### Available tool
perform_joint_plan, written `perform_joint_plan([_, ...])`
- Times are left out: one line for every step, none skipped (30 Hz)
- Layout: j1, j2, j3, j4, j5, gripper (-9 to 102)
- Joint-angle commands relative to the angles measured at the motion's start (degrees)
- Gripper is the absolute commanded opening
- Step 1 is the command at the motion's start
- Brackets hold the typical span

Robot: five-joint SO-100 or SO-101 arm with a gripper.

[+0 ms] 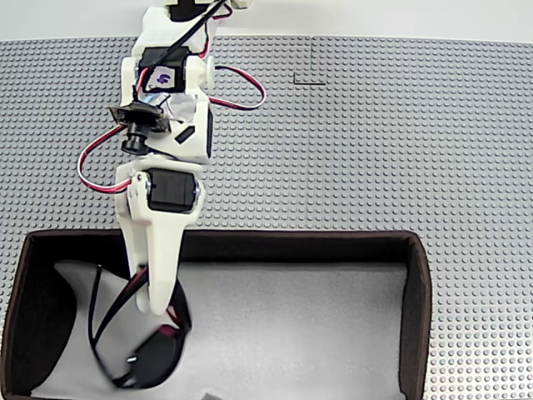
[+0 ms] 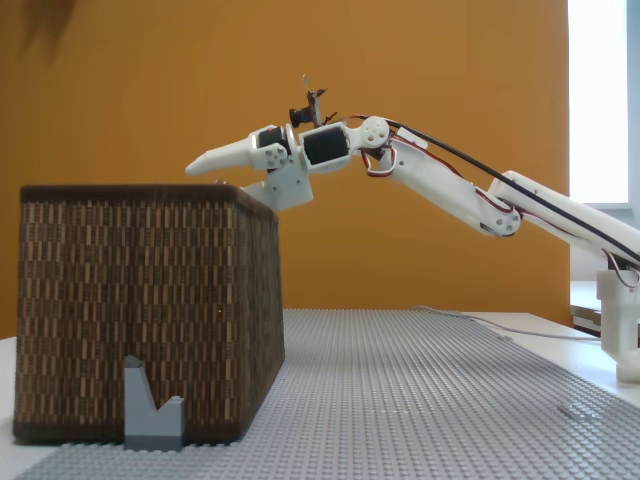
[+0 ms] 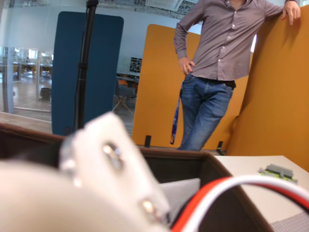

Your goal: Grasp a glasses and put it in the bin.

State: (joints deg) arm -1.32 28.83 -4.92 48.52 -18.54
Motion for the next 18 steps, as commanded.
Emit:
perform_joint_plan([1.0, 4.5, -1.9, 1.9, -0.8, 22])
perform_joint_plan([1.0, 5.2, -1.9, 2.7, -0.5, 23])
perform_joint_plan([1.0, 6.0, -1.9, 4.2, -0.6, 23])
perform_joint_plan([1.0, 7.2, -1.9, 6.1, -0.2, 23])
perform_joint_plan([1.0, 8.5, -1.9, 7.8, 0.4, 23])
perform_joint_plan([1.1, 10.0, -1.9, 9.4, 0.6, 23])
perform_joint_plan([1.2, 11.7, -1.9, 11.2, 0.7, 23])
perform_joint_plan([1.3, 14.7, -1.9, 13.4, 1.1, 23])
perform_joint_plan([1.3, 17.8, -1.9, 15.3, 1.0, 23])
perform_joint_plan([1.2, 20.0, -1.9, 16.3, 1.0, 23])
perform_joint_plan([1.1, 22.9, -1.9, 17.7, 0.8, 23])
perform_joint_plan([1.1, 25.5, -1.9, 18.8, 0.4, 23])
perform_joint_plan([1.1, 28.2, -1.9, 20.0, 0.6, 23])
perform_joint_plan([1.2, 31.6, -1.9, 21.8, 0.7, 22])
perform_joint_plan([1.3, 38.0, -1.9, 25.4, 0.7, 22])
perform_joint_plan([1.3, 40.3, -1.9, 26.8, 0.8, 22])
perform_joint_plan([1.4, 42.6, -1.9, 28.4, 1.0, 22])
perform_joint_plan([1.4, 45.0, -1.9, 30.0, 1.1, 21])
